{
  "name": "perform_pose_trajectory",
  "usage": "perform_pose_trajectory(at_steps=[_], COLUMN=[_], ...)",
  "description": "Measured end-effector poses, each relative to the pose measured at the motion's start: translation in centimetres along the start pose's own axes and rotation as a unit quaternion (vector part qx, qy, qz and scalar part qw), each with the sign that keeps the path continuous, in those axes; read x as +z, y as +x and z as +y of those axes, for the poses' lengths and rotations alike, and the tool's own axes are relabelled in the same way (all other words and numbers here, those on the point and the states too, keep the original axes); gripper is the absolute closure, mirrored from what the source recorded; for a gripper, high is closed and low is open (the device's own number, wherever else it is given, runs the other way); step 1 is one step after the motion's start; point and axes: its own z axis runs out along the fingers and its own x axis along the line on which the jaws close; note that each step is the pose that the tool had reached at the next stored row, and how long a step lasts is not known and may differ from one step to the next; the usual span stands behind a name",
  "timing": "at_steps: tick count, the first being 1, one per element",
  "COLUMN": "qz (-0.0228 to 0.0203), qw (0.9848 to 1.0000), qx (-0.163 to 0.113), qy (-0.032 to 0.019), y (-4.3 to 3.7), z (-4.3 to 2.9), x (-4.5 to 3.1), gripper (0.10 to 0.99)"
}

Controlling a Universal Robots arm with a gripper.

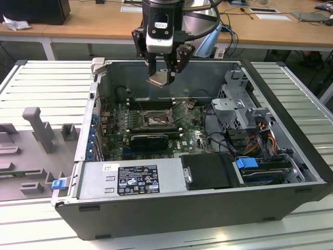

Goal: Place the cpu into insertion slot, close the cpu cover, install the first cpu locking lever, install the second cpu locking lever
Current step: 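Place the cpu into insertion slot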

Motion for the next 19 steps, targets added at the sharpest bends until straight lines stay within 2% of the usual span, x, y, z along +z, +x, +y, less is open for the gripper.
perform_pose_trajectory(at_steps=[19], qz=[-0.0027], qw=[0.9995], qx=[0.031], qy=[-0.0006], y=[0.0], z=[0.0], x=[0.02], gripper=[0.553])
